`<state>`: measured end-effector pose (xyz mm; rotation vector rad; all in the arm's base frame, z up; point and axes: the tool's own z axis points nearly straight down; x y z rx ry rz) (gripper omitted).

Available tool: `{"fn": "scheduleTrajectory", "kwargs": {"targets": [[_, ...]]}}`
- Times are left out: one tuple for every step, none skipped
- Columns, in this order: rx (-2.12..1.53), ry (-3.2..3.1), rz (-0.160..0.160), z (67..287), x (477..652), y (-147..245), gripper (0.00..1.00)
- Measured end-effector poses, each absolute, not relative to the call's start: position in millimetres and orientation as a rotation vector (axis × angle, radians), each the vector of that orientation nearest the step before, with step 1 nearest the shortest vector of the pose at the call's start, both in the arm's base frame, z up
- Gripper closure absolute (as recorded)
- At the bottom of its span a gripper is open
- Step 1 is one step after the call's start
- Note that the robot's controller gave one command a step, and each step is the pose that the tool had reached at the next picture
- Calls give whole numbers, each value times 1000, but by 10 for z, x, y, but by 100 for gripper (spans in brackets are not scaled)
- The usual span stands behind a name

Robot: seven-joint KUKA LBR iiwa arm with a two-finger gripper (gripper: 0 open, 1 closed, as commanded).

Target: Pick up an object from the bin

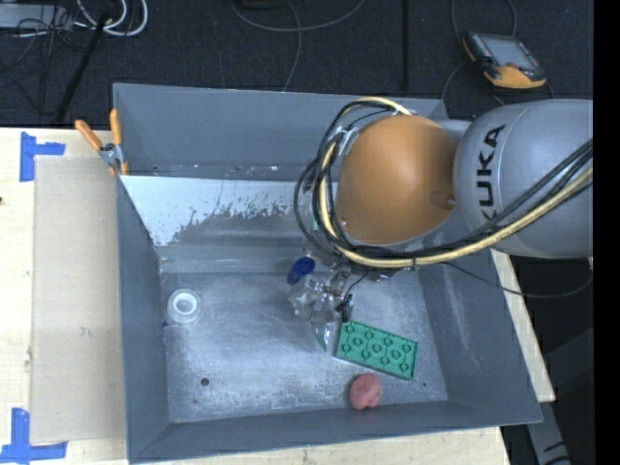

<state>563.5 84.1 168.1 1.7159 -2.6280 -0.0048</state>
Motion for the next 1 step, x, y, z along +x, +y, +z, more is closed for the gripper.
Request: {"fn": "scheduleTrajectory", "kwargs": {"targets": [[1834, -2565, 3, 3143, 5693, 1398, 100]]}}
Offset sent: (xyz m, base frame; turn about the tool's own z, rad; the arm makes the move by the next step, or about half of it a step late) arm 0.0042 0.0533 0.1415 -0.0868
